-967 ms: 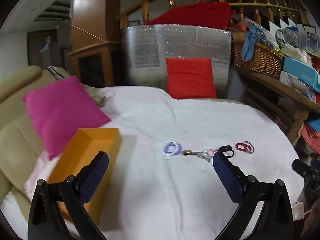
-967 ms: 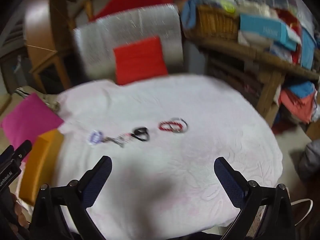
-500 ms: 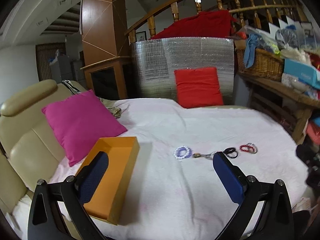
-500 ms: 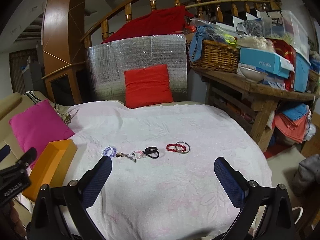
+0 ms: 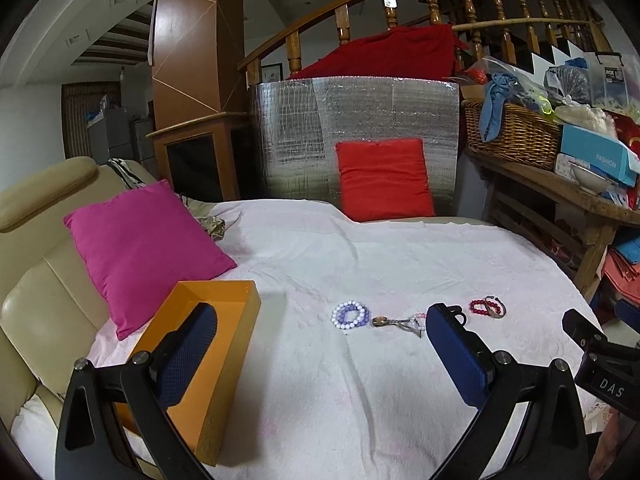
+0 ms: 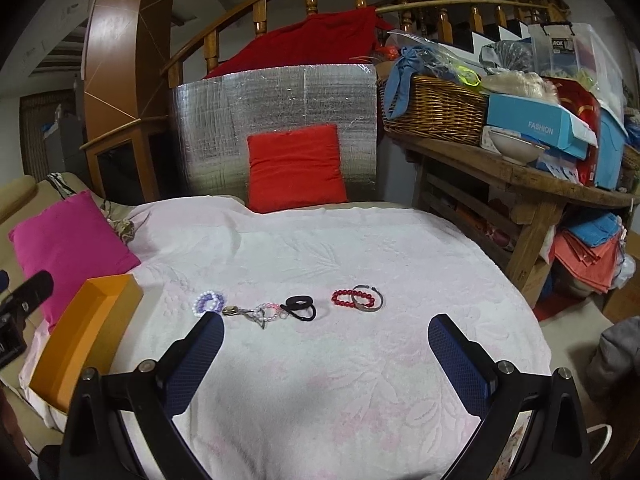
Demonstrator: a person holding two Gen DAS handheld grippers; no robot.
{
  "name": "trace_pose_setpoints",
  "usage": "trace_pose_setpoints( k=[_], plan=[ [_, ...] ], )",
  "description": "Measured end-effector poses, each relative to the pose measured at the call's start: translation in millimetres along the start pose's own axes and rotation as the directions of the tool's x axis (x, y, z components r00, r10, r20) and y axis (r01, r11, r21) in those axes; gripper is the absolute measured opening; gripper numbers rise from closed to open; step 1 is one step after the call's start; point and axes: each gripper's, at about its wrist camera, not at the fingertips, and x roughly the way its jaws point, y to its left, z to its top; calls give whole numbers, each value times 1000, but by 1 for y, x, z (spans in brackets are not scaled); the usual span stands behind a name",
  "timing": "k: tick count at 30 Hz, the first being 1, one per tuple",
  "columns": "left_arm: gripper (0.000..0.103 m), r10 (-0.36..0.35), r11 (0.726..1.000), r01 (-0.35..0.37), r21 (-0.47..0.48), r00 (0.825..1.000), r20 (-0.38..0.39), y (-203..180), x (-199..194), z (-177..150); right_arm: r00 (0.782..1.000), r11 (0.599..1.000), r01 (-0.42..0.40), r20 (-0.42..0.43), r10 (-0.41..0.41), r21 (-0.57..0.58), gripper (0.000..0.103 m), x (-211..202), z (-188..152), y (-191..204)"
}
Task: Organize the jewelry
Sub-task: 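Move both tools toward the jewelry on the white bedspread, then grasp the white bead bracelet with the left tool while the right tool grasps the black hair tie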
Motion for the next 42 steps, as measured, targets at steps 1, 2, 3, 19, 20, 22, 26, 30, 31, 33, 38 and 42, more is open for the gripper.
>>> trace_pose_setpoints(
  k=[1, 2, 3, 19, 20, 22, 26, 30, 31, 33, 38, 42],
  plan=[
    [103, -4, 1000, 4, -5, 1000, 0, 0, 3, 0, 1000, 1000, 7, 2, -7, -3, 103, 2, 0, 0],
    [103, -4, 1000, 4, -5, 1000, 0, -1, 6, 0, 1000, 1000, 14, 3, -14, -4, 103, 4, 0, 0],
    [103, -1, 1000, 2, -11, 1000, 13, -1, 8, 0, 1000, 1000, 18, 3, -18, -4, 103, 6, 0, -1],
    [103, 54, 998, -55, 39, 999, 2, -22, 82, 0, 999, 998, 47, -20, -47, 49, 103, 58, 8, -16],
    [103, 56, 998, -56, 37, 998, -2, -22, 85, -1, 999, 998, 48, -24, -47, 47, 103, 63, 8, -16],
    [103, 51, 998, -50, 33, 999, -17, -22, 97, -3, 999, 998, 48, -27, -47, 50, 103, 71, 8, -17],
    [103, 36, 999, -35, 40, 999, -41, -23, 118, -8, 999, 998, 27, -48, -24, 54, 103, 94, 8, -18],
    [103, -30, 998, 34, 52, 996, -81, -24, 153, -21, 997, 998, -25, -65, 28, 51, 103, 121, 10, -25],
    [103, -60, 997, 66, 51, 991, -117, -24, 165, -26, 995, 997, -47, -82, 51, 56, 103, 130, 11, -29],
    [103, -104, 992, 114, 47, 977, -188, -22, 190, -34, 987, 990, -102, -115, 114, 101, 103, 148, 12, -40],
    [103, -69, 992, 94, 89, 967, -246, -23, 230, -44, 930, 927, -230, -212, 299, 297, 103, 200, 7, -68],
    [103, -52, 985, 84, 151, 978, -204, -20, 234, -41, 846, 859, -307, -296, 443, 410, 94, 239, -4, -62]
  ],
)
